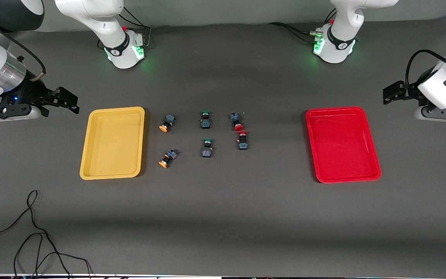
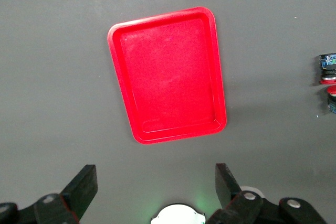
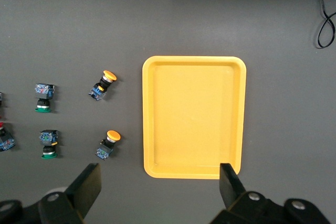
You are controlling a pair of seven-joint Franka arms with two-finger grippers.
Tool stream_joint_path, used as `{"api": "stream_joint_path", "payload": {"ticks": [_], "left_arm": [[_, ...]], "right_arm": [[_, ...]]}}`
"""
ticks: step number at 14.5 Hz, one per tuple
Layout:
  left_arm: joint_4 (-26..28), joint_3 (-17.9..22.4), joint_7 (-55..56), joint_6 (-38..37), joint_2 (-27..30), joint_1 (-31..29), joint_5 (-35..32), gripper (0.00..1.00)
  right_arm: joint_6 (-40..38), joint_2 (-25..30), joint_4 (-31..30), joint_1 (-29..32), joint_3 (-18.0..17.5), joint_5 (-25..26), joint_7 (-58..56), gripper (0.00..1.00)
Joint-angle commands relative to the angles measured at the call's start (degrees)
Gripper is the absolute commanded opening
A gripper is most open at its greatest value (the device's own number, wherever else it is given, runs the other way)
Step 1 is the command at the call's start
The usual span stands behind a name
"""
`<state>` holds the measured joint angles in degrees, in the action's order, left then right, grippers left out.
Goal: Place red and yellow buttons in trays
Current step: 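Move the right gripper to an orange button while the left gripper reaches a red button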
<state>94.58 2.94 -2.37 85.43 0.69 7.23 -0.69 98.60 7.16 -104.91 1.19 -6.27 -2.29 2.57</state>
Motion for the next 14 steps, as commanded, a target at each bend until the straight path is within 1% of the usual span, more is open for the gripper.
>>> {"api": "stream_joint_path", "payload": {"ticks": [1, 5, 9, 11, 13, 14], "left_arm": [[-1.3, 0.7, -0.3, 0.2, -0.4, 0.7, 0.3, 1.00], [-1.3, 0.7, 0.3, 0.7, -0.4, 0.6, 0.5, 1.00], [-1.2, 0.5, 1.8, 0.3, -0.2, 0.9, 0.5, 1.00], [-0.2, -1.9, 6.4, 0.8, -0.2, 1.3, 0.8, 1.00], [2.4, -5.0, 11.7, 1.7, -0.2, 1.6, 3.5, 1.00], [3.3, -6.7, 14.2, 2.8, -0.1, 1.9, 5.1, 1.00]], "right_arm": [[-0.2, 0.2, -0.2, 0.5, -0.4, 1.2, -0.1, 1.00], [-0.2, -0.8, -0.2, 0.2, -0.8, 1.2, 1.1, 1.00], [0.3, -4.3, -0.7, -2.2, -2.0, 0.5, 10.6, 1.00], [2.5, -5.3, -3.4, -2.2, -5.8, 0.4, 18.3, 1.00], [8.9, -4.8, -10.0, -2.1, -10.6, 0.4, 26.2, 1.00], [11.8, -5.1, -12.6, -2.2, -12.1, 0.4, 29.2, 1.00]]}}
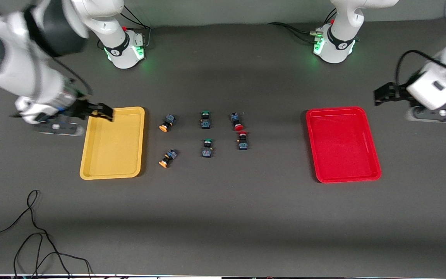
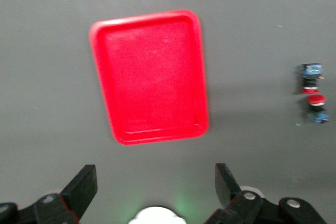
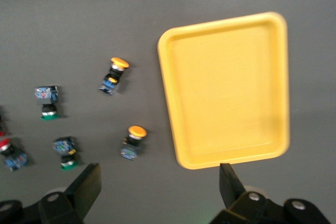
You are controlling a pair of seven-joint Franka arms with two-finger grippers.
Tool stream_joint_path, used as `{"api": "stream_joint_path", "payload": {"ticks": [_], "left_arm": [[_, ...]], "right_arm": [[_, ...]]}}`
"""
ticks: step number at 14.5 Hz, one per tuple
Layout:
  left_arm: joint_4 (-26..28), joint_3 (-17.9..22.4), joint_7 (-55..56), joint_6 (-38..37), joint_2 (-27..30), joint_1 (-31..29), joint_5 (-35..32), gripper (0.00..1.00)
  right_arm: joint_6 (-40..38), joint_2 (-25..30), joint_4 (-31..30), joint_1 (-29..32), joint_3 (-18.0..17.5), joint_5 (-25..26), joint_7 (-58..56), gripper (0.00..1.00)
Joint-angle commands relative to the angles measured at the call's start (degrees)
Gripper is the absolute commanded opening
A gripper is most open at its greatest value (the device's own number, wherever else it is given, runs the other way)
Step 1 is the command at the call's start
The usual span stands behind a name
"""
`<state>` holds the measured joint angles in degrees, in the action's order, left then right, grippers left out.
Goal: Place red and yellow buttons in trays
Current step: 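Move the right gripper to an orange button while the left gripper reaches a red button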
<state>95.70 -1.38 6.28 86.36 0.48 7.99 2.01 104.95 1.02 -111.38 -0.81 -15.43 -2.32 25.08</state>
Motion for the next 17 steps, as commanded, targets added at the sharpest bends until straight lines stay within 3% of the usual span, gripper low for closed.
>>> {"api": "stream_joint_path", "payload": {"ticks": [1, 4, 6, 8, 12, 17], "left_arm": [[3.1, -4.5, 8.9, 3.3, 0.1, 1.2, 2.8, 1.00], [9.4, -12.8, 23.1, 13.4, -0.2, 4.0, 2.9, 1.00], [11.3, -15.4, 32.3, 19.1, -1.7, 8.6, 2.8, 1.00], [11.2, -15.6, 41.4, 24.7, -5.5, 15.3, 2.0, 1.00], [11.1, -15.6, 56.1, 32.4, -13.1, 25.0, -6.0, 1.00], [11.1, -15.6, 57.6, 38.4, -19.3, 25.6, -6.6, 1.00]], "right_arm": [[8.5, 0.6, -8.6, -0.2, -4.2, 0.5, 8.9, 1.00], [18.7, -2.2, -16.0, -0.3, -9.3, 0.4, 17.6, 1.00], [22.9, -6.4, -17.7, -0.6, -9.9, 0.5, 21.0, 1.00], [28.3, -10.0, -20.3, -1.7, -9.9, 0.5, 24.1, 1.00], [36.0, -15.1, -23.5, -2.5, -9.9, 0.7, 25.5, 1.00], [36.9, -18.3, -23.6, -2.8, -9.9, 1.3, 27.7, 1.00]]}}
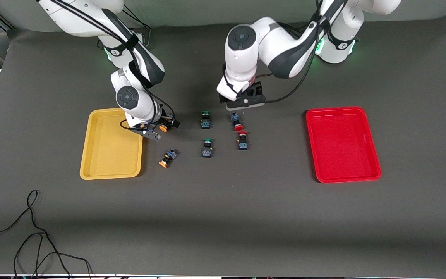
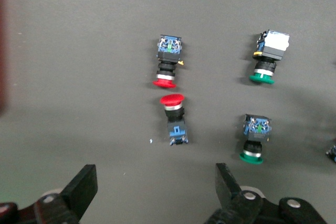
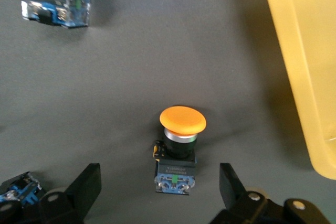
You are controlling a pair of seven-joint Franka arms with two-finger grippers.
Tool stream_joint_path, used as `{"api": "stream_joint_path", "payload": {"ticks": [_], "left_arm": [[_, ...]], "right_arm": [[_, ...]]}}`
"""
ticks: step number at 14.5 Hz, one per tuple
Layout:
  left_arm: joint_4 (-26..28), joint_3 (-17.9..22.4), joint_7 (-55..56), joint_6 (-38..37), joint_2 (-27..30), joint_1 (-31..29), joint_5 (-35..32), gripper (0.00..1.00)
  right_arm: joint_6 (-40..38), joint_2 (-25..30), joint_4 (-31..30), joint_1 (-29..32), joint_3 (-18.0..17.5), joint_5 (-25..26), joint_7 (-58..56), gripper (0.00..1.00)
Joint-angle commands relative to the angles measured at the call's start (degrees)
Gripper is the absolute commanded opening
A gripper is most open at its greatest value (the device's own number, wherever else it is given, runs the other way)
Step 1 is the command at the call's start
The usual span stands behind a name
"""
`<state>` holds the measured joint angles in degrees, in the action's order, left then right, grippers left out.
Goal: Place red and yellow buttons in trays
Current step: 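Move the right gripper to an orange button while the left gripper reaches a red button, then grasp the orange button with the right gripper while the left gripper grasps the red button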
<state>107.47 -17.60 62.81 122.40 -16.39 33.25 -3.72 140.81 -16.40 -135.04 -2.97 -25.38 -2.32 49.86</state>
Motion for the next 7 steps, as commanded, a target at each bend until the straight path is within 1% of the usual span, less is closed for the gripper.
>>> {"api": "stream_joint_path", "payload": {"ticks": [1, 5, 7], "left_arm": [[-0.7, 0.6, 1.1, 4.1, -4.3, 0.3, -1.0, 1.00], [-0.7, 1.0, 1.2, 9.9, -11.8, 0.2, -3.1, 1.00], [-0.8, 1.0, 2.2, 11.3, -14.3, 0.3, -3.3, 1.00]], "right_arm": [[1.7, -1.7, 0.0, -0.6, 0.2, 1.4, 3.0, 1.00], [3.0, -3.6, 0.0, -0.6, 0.2, 1.4, 3.8, 1.00], [3.0, -4.0, 0.0, -0.6, 0.2, 1.4, 4.4, 1.00]]}}
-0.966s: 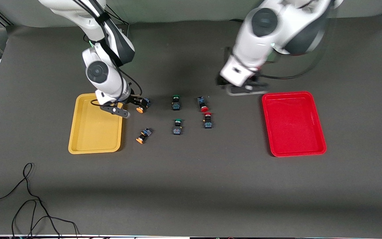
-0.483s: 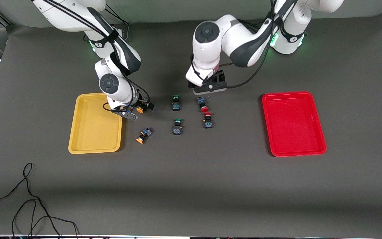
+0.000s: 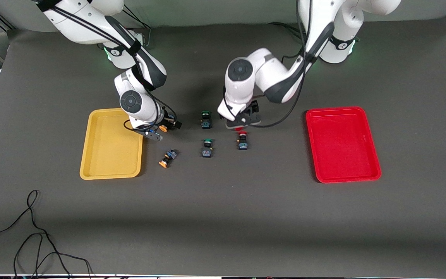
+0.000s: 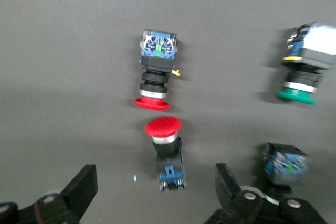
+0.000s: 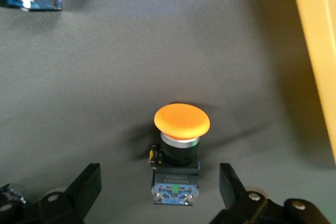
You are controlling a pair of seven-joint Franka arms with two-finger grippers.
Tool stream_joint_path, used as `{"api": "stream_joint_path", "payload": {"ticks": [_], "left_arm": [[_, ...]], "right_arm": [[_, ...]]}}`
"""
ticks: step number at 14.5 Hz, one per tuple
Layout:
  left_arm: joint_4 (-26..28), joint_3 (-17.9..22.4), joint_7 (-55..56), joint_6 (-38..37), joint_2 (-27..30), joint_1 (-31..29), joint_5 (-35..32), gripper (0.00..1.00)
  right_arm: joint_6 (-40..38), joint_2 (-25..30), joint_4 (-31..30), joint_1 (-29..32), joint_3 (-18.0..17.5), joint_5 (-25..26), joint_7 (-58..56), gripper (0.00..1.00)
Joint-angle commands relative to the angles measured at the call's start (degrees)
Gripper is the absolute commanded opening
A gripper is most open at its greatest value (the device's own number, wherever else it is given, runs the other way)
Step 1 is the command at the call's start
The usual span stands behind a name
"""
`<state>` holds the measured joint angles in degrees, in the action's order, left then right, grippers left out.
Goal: Place red and yellow buttons in trays
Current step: 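Grasp the orange button with the right gripper while the left gripper grasps the red button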
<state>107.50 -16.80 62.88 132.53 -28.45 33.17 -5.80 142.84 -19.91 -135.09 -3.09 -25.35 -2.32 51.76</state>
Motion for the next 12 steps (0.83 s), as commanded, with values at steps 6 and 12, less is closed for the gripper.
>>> {"api": "stream_joint_path", "payload": {"ticks": [6, 12], "left_arm": [[-1.1, 0.2, 7.4, 4.6, -7.3, 1.8, -1.2, 0.96], [-2.4, 0.0, 7.5, 3.4, -7.3, 1.4, -0.9, 0.08]], "right_arm": [[2.2, -1.8, -0.3, -0.3, 0.9, 4.3, 2.8, 0.65], [1.8, -1.5, -0.1, -0.2, 1.0, 4.3, 3.0, 0.24]]}}
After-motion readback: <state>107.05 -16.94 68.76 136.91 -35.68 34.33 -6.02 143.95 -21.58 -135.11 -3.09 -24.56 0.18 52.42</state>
